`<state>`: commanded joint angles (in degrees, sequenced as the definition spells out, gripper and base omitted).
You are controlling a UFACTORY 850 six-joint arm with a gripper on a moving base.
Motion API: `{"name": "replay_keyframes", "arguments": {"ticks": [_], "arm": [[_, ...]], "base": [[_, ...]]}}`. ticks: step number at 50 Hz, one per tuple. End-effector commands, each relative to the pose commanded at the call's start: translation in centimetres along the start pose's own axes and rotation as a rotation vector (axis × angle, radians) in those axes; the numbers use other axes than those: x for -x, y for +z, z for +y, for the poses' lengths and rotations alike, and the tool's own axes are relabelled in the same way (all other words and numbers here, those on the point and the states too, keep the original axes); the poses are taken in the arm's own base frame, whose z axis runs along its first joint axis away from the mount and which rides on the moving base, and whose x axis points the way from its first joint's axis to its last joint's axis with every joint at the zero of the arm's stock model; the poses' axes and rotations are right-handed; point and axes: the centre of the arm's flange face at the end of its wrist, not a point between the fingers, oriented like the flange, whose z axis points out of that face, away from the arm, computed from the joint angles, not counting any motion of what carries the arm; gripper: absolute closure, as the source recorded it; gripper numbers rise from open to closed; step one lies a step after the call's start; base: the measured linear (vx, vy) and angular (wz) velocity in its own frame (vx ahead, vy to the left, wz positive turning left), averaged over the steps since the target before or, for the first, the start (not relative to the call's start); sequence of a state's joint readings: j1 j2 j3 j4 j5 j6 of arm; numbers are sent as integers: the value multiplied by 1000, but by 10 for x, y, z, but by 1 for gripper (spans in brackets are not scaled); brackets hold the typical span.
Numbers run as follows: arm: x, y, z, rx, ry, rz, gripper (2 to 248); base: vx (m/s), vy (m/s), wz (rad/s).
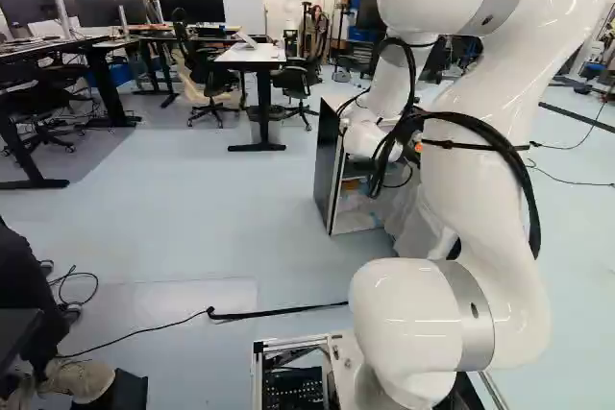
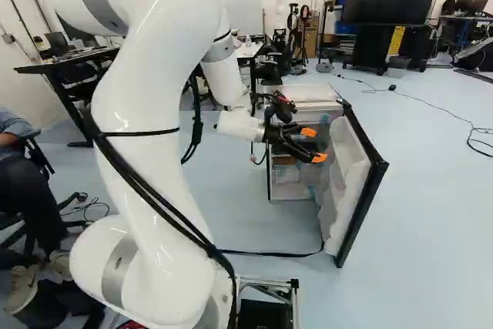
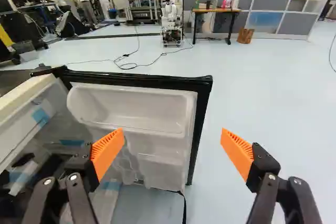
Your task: Open the fridge door
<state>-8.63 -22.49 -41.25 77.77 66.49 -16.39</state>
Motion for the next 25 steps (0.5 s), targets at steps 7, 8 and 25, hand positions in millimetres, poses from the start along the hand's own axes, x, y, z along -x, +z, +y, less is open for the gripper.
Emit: {"name": "replay_keyframes", "arguments": {"ticks": [7, 8, 25], "arm": [[-3, -6, 2, -51, -10, 3, 3], [-3, -7, 3, -58, -11, 3, 3], [-9, -25, 10, -206, -43, 8, 3]], "base": [[0, 0, 0], [0, 0, 0], [0, 0, 0]]}}
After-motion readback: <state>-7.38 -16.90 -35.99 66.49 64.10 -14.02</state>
